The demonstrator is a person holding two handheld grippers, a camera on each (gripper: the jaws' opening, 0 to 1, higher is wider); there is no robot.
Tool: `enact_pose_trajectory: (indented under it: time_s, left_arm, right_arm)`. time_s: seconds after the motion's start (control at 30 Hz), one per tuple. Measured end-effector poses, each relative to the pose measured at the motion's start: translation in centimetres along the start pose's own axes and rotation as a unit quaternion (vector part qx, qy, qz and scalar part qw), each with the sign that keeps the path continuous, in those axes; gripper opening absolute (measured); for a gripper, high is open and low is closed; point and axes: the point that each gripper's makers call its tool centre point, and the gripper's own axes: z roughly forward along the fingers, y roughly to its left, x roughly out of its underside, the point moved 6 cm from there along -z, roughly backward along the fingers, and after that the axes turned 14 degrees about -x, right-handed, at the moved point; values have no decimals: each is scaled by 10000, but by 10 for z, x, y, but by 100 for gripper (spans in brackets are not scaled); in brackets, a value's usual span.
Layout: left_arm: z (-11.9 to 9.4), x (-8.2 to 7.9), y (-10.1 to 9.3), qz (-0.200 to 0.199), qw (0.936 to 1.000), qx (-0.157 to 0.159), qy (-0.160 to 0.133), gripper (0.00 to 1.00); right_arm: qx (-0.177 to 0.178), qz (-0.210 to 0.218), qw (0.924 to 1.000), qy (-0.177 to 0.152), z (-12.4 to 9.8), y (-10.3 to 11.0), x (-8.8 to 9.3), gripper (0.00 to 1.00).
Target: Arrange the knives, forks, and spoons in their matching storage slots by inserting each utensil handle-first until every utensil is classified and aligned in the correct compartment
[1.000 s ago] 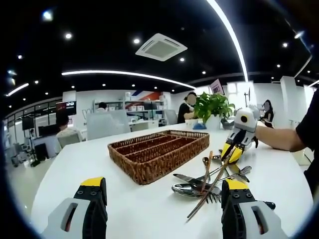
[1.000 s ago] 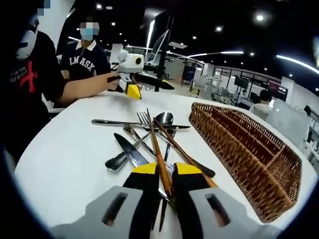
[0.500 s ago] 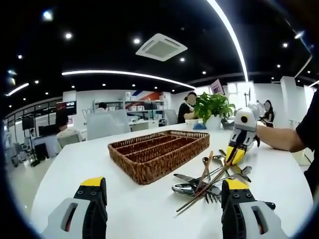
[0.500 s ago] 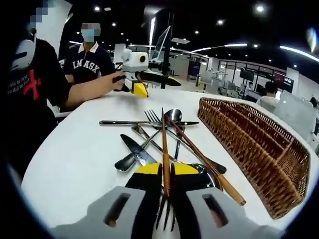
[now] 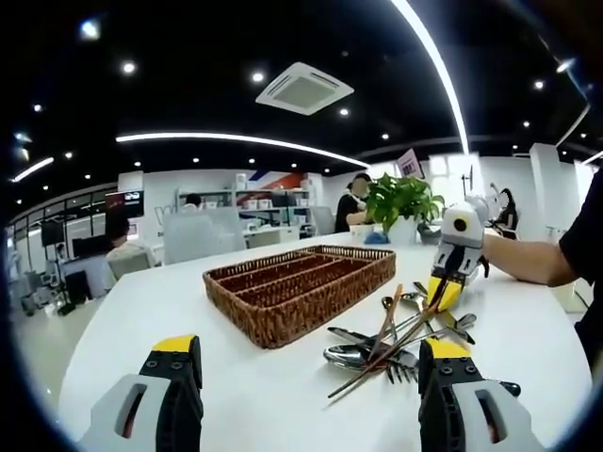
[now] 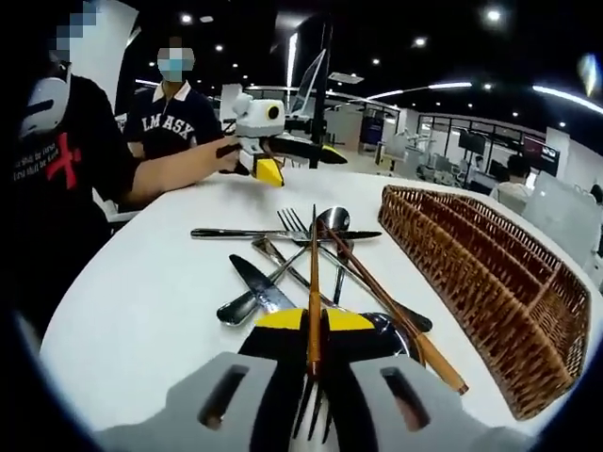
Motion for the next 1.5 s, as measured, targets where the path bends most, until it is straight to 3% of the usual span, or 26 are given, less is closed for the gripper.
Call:
enact_pose_trajectory:
  time_s: [0.33,0.83,1.27,1.5]
  left_arm:
    - [0,1,0,-8,10000,0,26,100]
    - [0,1,0,0,10000,-5,26,100]
    - [0,1,1,-48,10000,-15,19,100]
    - [1,1,2,34,10000,-78,41,100]
  right_arm:
    - [-275,43,9996,34,0,3,0,4]
    - [26,535,9985,-147,-6,-1,-6,3]
    - [333,927,9938,-524,-18,-3,-20,3]
    - [1387,1307,9796,-635,-37,-12,-34,3]
